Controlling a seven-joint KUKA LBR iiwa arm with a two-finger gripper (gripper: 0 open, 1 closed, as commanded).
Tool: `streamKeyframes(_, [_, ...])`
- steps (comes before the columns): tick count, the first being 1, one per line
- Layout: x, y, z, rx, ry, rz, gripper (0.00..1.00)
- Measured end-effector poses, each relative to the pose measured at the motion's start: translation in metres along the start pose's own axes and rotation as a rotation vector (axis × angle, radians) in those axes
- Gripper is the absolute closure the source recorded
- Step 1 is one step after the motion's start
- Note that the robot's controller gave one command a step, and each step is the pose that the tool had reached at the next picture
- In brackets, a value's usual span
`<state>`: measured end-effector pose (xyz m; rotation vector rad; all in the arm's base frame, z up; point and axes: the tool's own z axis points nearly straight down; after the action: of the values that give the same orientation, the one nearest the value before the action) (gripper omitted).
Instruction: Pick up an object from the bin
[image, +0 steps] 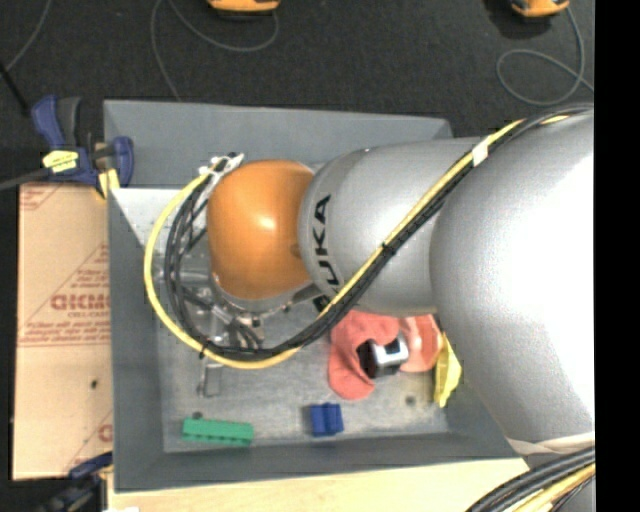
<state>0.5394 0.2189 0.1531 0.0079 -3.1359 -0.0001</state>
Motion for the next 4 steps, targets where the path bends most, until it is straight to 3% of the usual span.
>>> streamKeyframes(1, [-0.002, -0.001, -0.005, -0.002, -0.008, 0.004, 0.0])
streamKeyframes(2, [0.043, -0.011, 0.055, 0.0, -0.006, -0.087, 0.0])
streamKeyframes(3, [0.06, -0.004, 0.054, 0.0, -0.003, -0.117, 0.0])
streamKeyframes(4, [0.061, -0.025, 0.052, -0.002, -0.007, -0.081, 0.0])
